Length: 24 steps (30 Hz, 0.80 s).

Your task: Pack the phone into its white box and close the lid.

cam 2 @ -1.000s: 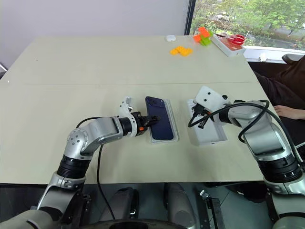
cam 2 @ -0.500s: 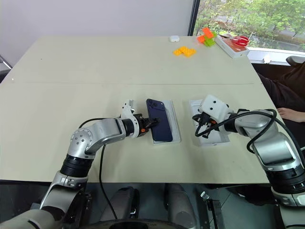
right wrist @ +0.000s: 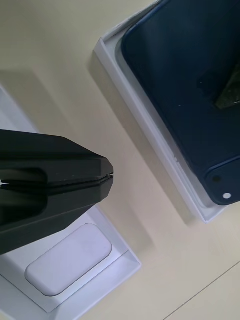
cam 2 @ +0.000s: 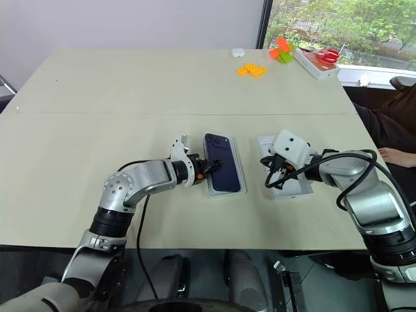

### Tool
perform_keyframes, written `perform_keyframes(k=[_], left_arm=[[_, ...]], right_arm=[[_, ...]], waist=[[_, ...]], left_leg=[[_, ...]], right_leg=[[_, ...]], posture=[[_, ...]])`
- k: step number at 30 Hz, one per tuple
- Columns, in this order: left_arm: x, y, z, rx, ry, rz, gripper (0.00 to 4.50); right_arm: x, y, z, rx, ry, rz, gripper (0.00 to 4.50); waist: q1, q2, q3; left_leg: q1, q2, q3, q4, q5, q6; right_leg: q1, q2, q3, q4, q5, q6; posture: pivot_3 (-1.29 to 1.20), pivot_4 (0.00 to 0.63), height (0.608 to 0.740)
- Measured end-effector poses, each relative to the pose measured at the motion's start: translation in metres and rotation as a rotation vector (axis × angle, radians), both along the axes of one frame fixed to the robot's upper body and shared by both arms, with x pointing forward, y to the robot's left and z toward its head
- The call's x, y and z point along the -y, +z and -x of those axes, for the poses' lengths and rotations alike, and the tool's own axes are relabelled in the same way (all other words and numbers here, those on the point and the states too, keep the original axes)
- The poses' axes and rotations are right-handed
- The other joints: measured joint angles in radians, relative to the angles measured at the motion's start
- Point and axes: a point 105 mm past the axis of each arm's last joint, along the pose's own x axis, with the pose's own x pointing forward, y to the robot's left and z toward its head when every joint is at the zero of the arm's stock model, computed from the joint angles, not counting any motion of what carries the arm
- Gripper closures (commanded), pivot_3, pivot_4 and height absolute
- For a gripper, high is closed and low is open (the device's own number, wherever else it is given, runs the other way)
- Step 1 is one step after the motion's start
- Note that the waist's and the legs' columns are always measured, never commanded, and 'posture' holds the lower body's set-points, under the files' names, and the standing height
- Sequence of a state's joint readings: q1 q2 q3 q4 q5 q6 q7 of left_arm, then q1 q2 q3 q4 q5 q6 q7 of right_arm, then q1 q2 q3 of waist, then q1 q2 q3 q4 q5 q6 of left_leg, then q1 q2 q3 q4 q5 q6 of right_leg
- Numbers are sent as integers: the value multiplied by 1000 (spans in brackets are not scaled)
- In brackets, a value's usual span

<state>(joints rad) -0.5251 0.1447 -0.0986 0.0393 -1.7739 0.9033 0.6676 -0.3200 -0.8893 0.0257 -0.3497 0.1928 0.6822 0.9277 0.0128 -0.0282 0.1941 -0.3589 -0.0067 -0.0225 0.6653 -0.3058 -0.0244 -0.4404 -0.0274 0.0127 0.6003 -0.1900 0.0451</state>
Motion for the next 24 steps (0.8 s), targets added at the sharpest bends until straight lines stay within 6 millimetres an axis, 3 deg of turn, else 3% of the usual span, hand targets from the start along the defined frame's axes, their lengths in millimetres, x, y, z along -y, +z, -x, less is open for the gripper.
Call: perform_keyframes(k=[4, 7, 14, 20, 24], left_arm=[[1, 1, 1, 4, -10, 10, 1688], [2, 7, 2, 25, -28, 28, 55], [-2, 12, 7, 36, -67, 10, 21], [-25, 24, 17, 120, -114, -91, 21], [-42, 42, 19, 220, -107, -109, 21]], right_arm=[[0, 0, 0, -1, 0, 1, 4500], [-1, -1, 0, -2, 3, 4, 4500], [-3, -1, 0, 5, 15, 8, 4500], [-4, -2, -1, 7, 15, 18, 4500], [-4, -2, -2, 11, 18, 19, 4500]], waist=[[1, 0, 0], [1, 0, 0], [-1, 0, 0], [0, 0, 0], [-1, 0, 0]], left_leg=[[0, 0, 0, 0, 0, 0], [1, 0, 0, 0, 0, 0], [2, 0, -1, 0, 0, 0], [2, 0, -1, 0, 0, -1], [1, 0, -1, 0, 1, -1]], right_leg=[[0, 0, 0, 0, 0, 0], [1, 0, 0, 0, 0, 0], [1, 0, 0, 1, 0, 0], [1, 0, 0, 1, 0, 1], [1, -1, 0, 1, 0, 0]], posture=[[0, 150, 740], [0, 150, 740], [0, 150, 740], [0, 150, 740], [0, 150, 740]])
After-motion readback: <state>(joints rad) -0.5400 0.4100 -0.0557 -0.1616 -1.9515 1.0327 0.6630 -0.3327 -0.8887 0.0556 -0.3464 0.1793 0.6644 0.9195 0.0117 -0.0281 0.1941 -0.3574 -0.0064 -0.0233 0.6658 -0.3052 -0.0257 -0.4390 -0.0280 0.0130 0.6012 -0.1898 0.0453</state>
